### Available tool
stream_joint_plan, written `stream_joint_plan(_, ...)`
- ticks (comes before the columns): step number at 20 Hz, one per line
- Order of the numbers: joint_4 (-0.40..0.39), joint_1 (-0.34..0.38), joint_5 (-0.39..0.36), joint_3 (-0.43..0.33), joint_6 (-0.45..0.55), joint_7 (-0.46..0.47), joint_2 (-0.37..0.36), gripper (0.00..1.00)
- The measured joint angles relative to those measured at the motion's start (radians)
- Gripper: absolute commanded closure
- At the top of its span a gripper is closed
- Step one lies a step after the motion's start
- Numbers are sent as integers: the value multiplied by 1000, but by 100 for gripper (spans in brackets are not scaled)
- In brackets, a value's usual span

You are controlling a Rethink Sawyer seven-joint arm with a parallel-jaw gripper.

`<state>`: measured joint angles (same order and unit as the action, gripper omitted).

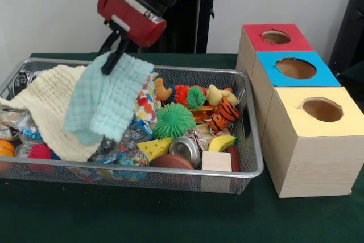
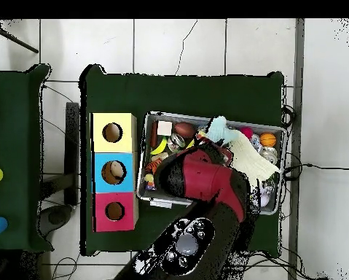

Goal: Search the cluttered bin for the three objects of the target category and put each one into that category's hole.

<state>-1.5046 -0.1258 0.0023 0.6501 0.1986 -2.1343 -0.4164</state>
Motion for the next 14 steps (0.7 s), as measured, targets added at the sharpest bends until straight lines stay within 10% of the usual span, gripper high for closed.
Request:
stream_joint_plan(6,-63,227,-27,-272,-111,0,-23,100)
stream_joint_plan(14,-129,347,-46,-452,-121,0,-31,100)
